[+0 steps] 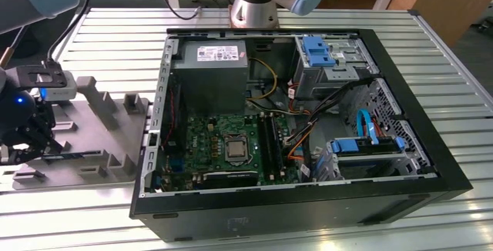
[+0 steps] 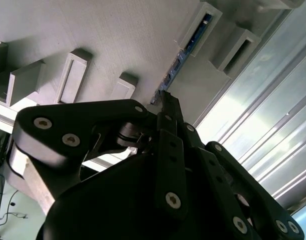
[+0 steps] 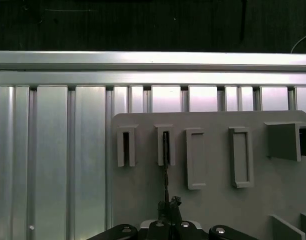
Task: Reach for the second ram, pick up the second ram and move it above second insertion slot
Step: 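Pick up the second ram and move it above second insertion slot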
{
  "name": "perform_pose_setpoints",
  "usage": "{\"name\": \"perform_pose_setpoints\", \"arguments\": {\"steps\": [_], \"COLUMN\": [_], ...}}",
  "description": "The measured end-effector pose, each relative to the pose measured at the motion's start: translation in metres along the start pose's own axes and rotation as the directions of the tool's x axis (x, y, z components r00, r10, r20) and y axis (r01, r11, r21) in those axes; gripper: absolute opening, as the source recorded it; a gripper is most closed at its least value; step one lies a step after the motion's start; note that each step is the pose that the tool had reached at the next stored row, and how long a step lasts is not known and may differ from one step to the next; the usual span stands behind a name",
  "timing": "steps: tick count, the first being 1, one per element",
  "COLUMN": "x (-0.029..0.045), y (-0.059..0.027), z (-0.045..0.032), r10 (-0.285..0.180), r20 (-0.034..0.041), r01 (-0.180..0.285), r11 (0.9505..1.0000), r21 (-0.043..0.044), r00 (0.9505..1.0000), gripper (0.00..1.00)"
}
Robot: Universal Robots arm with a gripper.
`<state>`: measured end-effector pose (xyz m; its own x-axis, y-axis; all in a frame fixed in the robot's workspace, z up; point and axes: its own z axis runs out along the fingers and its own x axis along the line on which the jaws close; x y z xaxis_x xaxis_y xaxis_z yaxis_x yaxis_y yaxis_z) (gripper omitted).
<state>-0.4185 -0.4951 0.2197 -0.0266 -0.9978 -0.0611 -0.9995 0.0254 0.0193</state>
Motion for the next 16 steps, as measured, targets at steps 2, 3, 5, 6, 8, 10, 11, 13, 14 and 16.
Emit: {"name": "perform_pose_setpoints", "arguments": {"steps": [2,3,5,6,8,10,11,13,14,16], "x": [0.0000,0.0000,0.0000,0.0000,0.0000,0.0000,0.0000,0.0000,0.0001,0.0003], "y": [0.0000,0.0000,0.0000,0.0000,0.0000,0.0000,0.0000,0.0000,0.0000,0.0008], "z": [0.0000,0.0001,0.0000,0.0000,0.0001,0.0001,0.0001,0.0008,0.0019,0.0040], "r10": [0.000,0.000,0.000,0.000,0.000,0.000,0.000,0.000,-0.001,-0.009], "r20": [0.0000,0.0000,0.0000,0.0000,0.0000,0.0000,0.0000,0.0003,0.0004,-0.0002], "r01": [0.000,0.000,0.000,0.000,0.000,0.000,0.000,0.000,0.001,0.009], "r11": [1.0000,1.0000,1.0000,1.0000,1.0000,1.0000,1.0000,1.0000,1.0000,1.0000], "r21": [0.0000,0.0001,0.0000,0.0000,0.0000,0.0000,0.0000,0.0003,0.0005,-0.0003], "r00": [1.0000,1.0000,1.0000,1.0000,1.0000,1.0000,1.0000,1.0000,1.0000,1.0000], "gripper": [0.11,0.11,0.11,0.17,0.23,0.29,0.36,0.36,0.36,0.36]}}
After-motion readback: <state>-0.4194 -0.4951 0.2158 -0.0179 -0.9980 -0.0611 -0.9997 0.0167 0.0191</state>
